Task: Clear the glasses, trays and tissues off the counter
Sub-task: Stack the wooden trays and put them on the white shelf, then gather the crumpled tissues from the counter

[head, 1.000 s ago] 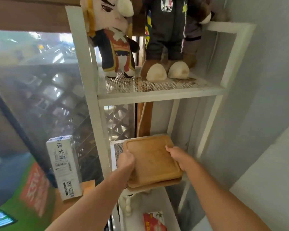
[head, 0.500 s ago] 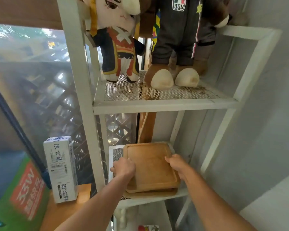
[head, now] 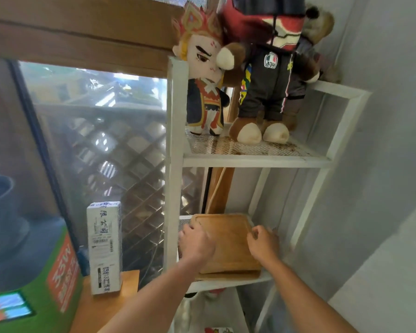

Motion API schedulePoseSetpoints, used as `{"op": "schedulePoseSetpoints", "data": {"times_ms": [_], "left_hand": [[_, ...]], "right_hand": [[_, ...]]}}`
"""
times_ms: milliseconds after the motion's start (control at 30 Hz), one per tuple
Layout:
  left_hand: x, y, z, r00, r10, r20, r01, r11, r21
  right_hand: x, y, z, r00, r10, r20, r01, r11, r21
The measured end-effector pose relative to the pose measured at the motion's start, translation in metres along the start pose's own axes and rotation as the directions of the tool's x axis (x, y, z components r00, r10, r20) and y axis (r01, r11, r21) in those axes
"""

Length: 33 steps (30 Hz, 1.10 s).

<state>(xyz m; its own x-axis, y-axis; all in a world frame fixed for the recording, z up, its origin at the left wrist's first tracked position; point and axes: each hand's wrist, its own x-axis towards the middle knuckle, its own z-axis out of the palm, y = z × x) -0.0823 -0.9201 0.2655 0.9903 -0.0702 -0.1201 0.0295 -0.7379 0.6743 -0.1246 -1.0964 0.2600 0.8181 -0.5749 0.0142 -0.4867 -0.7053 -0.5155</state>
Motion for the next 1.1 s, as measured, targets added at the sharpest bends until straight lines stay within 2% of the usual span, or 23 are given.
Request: {"op": "schedulePoseSetpoints", "data": {"times_ms": [67,200,300,433,500,633,767,967,1100], "left_hand": [[-0.018,0.0,-0.01,0.993,0.108,0.051,-0.108,0.994,-0.005],[-0.068,-0.014,-0.041,0.947,0.257,0.192,-0.242,0.965,-0.099],[-0.115,-0.052,-0.068,0.895,0.377,0.238,-0.388,0.922,-0.003],[-0.174,-0.151,-0.117,0.899,0.354,0.256,-0.41,0.887,0.213],[-0.197,-0.214,-0.143,0.922,0.302,0.244,-0.364,0.889,0.276],[-0.245,-0.339,-0.21,0.981,0.089,0.173,-0.153,0.904,0.399],[-0.289,-0.441,-0.288,0.995,-0.081,0.054,0.051,0.906,0.421],[-0.333,-0.538,-0.372,0.955,-0.293,-0.056,0.295,0.9,0.322],[-0.334,-0.569,-0.393,0.937,-0.344,-0.059,0.346,0.889,0.299]], "right_hand": [[-0.025,-0.01,-0.009,0.995,-0.089,0.053,0.091,0.995,-0.036],[-0.093,-0.032,-0.02,0.955,-0.149,0.255,0.19,0.972,-0.142],[-0.154,-0.049,-0.014,0.935,-0.159,0.317,0.232,0.95,-0.208],[-0.25,-0.081,0.019,0.894,-0.175,0.413,0.294,0.925,-0.243],[-0.3,-0.104,0.05,0.854,-0.192,0.483,0.33,0.918,-0.22],[-0.391,-0.16,0.131,0.755,-0.285,0.591,0.46,0.872,-0.166],[-0.463,-0.232,0.2,0.626,-0.369,0.687,0.582,0.807,-0.097],[-0.539,-0.302,0.256,0.503,-0.489,0.712,0.684,0.729,0.017],[-0.553,-0.328,0.278,0.465,-0.501,0.73,0.682,0.728,0.065]]}}
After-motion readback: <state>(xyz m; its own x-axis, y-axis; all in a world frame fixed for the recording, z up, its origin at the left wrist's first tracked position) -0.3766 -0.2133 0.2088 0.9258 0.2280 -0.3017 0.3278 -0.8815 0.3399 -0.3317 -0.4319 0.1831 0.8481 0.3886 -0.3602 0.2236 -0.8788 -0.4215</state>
